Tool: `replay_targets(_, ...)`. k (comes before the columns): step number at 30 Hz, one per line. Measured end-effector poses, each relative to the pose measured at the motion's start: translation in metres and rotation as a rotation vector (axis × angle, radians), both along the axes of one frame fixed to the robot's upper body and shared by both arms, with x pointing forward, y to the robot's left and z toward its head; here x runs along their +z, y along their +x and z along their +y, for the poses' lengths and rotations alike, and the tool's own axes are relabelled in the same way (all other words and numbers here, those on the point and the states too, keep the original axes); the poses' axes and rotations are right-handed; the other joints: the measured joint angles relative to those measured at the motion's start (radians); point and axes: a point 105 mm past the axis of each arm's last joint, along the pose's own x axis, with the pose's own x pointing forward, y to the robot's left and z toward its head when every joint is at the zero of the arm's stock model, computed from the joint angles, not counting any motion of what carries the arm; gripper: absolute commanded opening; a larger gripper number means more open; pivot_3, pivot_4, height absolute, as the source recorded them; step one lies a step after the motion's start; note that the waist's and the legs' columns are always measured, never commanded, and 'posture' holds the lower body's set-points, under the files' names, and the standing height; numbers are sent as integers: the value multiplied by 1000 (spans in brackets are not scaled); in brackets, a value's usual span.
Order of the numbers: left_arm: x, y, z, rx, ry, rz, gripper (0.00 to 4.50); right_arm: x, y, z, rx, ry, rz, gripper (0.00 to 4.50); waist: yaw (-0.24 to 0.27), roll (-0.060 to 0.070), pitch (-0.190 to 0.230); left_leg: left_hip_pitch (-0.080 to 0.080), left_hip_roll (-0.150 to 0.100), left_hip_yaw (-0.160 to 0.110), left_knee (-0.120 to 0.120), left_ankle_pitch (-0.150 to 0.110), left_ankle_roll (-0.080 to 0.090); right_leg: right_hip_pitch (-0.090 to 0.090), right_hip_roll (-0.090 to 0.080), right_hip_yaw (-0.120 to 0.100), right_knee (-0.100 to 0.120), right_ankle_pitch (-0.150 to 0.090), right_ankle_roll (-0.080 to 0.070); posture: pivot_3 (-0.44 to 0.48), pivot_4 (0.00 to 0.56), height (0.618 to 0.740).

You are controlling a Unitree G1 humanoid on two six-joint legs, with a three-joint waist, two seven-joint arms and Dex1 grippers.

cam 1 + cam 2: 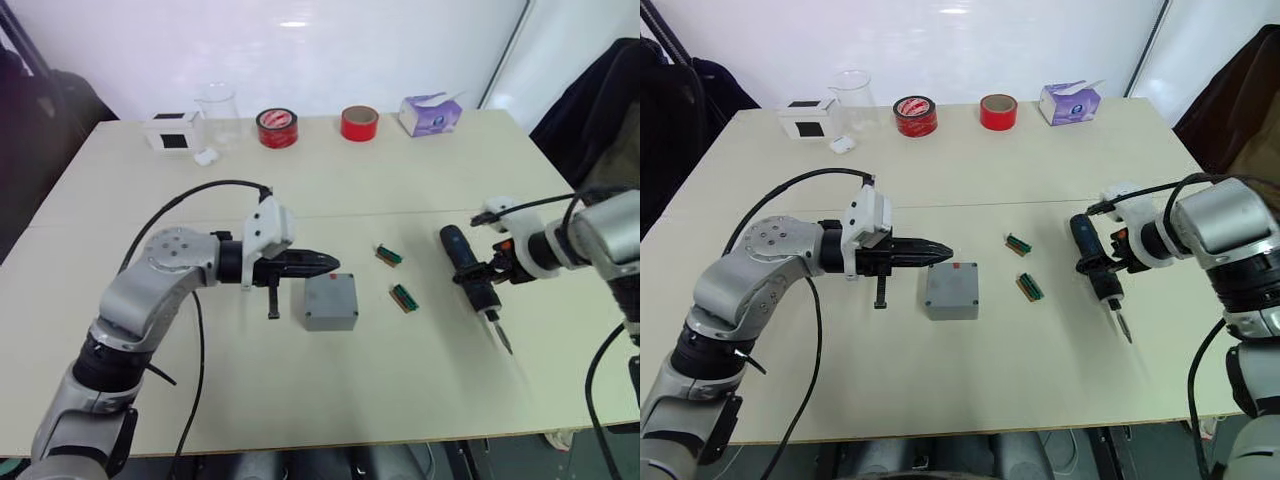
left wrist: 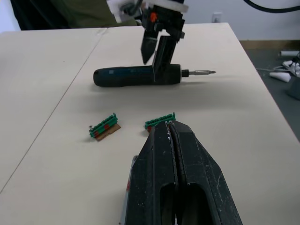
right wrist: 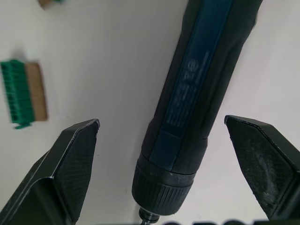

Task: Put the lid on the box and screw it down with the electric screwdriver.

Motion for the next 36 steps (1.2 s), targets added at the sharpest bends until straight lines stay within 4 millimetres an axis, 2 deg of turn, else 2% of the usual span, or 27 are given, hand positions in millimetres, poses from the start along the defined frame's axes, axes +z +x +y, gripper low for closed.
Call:
replay_targets(4,2,-4,-2,-7,-4,-14,0,-17,-1,-2,-19,3,73,4489,-2,0,0,0,0,1,0,0,0,0,-1,0,0,0,0,0,150,740)
replay_targets(6,4,-5,-3,-7,-10,-18,0,-18,2,0,-5,-2,78,4489,-3,0,0,0,0,0,0,0,0,0,0,0,0,0,0,0,150,740)
replay_targets(9,4,-5,-3,4,-14,-22,0,-20,7,2,7,-11,77,3736,-7,0,0,1,1,0,0,0,0,1,1,0,0,0,0,0,150,740)
replay_targets(12,5,-3,-3,17,-18,-24,0,-20,11,-1,2,-31,72,2684,-9,0,0,1,1,0,0,0,0,1,1,0,0,0,0,0,150,740)
replay_targets(15,5,-3,-3,26,-20,-25,0,-21,13,-3,12,-37,70,1885,-9,-1,0,1,1,0,0,0,0,1,1,0,0,0,0,0,150,740)
replay_targets(20,4,-2,-2,34,-22,-20,0,-18,15,-3,10,-39,70,1870,-9,0,0,1,1,0,0,0,0,1,1,0,0,0,0,0,150,740)
replay_targets(22,1,-2,0,38,-16,-10,0,-12,17,2,34,-31,43,1870,-9,1,1,0,1,1,0,0,0,-1,1,0,1,0,0,0,150,740)
replay_targets(24,-5,-2,4,42,1,12,0,4,22,14,77,9,-26,1870,-8,2,1,-1,1,1,0,0,0,-4,1,0,2,0,0,0,150,740)
replay_targets(26,-10,0,8,46,13,33,0,29,26,36,143,112,-136,1870,-8,3,2,-2,1,1,0,0,0,-5,1,1,3,0,0,0,150,740)
replay_targets(28,-13,2,9,44,21,45,0,66,26,72,273,271,-320,1870,-7,3,2,-2,2,1,-1,0,0,-5,2,0,3,0,0,0,150,740)
replay_targets(30,-16,2,9,34,34,49,0,97,17,106,412,422,-500,1870,-4,3,2,-2,2,0,-1,0,0,-4,2,0,3,0,0,0,150,740)
replay_targets(31,-17,2,9,25,37,50,0,107,12,117,457,476,-569,1870,-1,3,2,-2,2,0,-1,0,0,-3,2,0,3,0,0,0,150,740)
replay_targets(33,-20,3,10,19,45,65,0,118,5,135,510,564,-718,1870,4,2,1,-2,1,-1,0,0,0,-1,0,-1,2,0,0,0,150,740)
replay_targets(36,-25,4,10,9,59,77,0,117,4,150,484,630,-872,1870,3,2,1,-2,-2,0,1,0,0,-1,-2,-1,1,1,2,0,150,740)
